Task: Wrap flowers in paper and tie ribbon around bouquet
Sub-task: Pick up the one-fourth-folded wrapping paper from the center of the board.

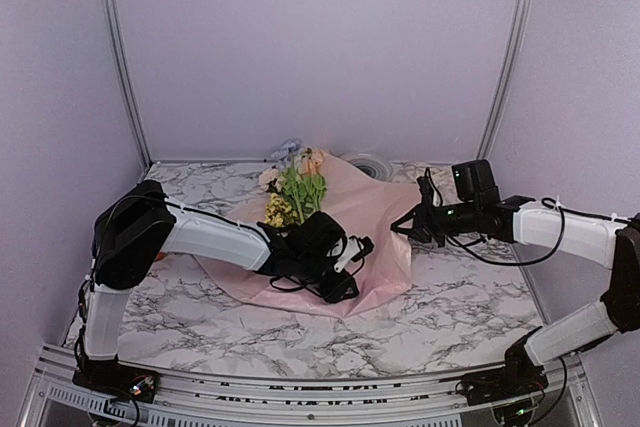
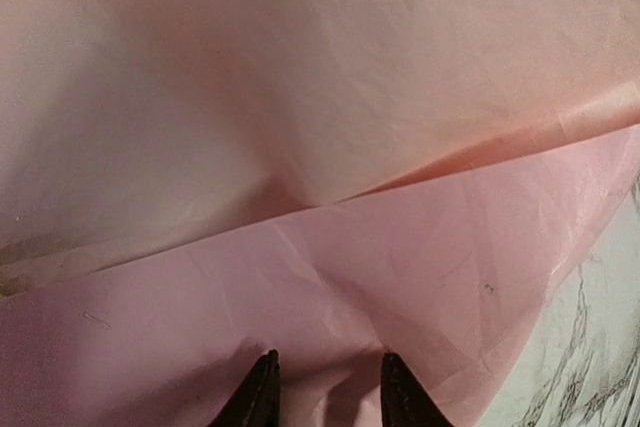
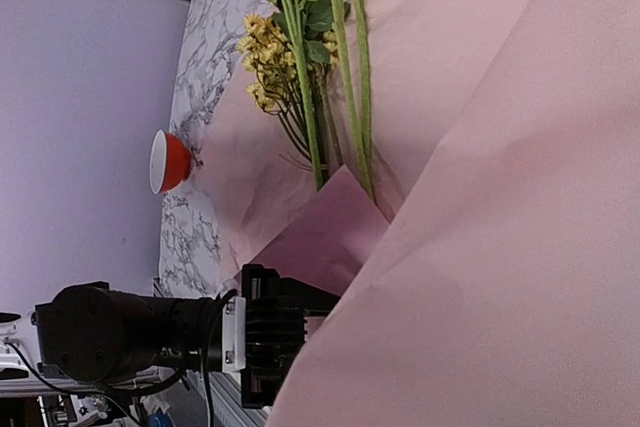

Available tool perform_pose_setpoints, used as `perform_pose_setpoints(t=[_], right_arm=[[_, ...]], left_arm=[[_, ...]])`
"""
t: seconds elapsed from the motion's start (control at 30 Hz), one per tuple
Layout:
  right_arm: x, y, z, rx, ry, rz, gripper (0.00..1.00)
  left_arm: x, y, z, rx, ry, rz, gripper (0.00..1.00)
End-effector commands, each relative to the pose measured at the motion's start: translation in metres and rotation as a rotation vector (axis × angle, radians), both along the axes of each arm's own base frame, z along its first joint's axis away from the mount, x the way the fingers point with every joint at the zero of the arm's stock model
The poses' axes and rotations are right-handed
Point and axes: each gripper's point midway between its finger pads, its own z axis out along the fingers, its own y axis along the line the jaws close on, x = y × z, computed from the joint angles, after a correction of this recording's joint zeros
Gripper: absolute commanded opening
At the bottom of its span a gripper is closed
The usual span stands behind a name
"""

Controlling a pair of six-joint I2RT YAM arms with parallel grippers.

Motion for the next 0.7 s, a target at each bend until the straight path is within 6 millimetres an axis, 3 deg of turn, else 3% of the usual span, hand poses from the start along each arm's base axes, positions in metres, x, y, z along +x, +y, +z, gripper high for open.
perform_pose_setpoints(t=[0.0, 0.13, 0.2, 0.27, 0.37, 0.47, 0.57, 0.67], right_arm=[[0.005, 0.035, 0.029, 0.07, -0.059, 0.063, 0.0], [0.006, 0.062, 0.049, 0.104, -0.098, 0.121, 0.0], [0.008, 0.065, 0.054, 0.109, -0.108, 0.125, 0.0], [0.011, 0.061, 0.047, 0.077, -0.101, 0.106, 0.04], [0.014, 0.042, 0.011, -0.066, -0.079, 0.066, 0.18], [0.002, 0.033, -0.023, -0.08, -0.03, 0.096, 0.35], [-0.012, 0.034, -0.039, -0.07, -0.042, 0.161, 0.58], [-0.024, 0.029, -0.043, -0.094, -0.082, 0.212, 0.71]], left_arm=[[-0.005, 0.031, -0.048, 0.097, 0.095, 0.046, 0.35], [-0.003, 0.035, -0.045, 0.072, 0.097, 0.061, 0.35], [-0.002, 0.036, -0.043, 0.06, 0.097, 0.066, 0.35], [-0.001, 0.037, -0.044, 0.06, 0.099, 0.073, 0.35], [0.001, 0.039, -0.047, 0.062, 0.107, 0.084, 0.35], [0.003, 0.04, -0.047, 0.058, 0.113, 0.089, 0.35], [0.003, 0.04, -0.047, 0.055, 0.115, 0.092, 0.35], [0.003, 0.04, -0.047, 0.055, 0.117, 0.092, 0.35]])
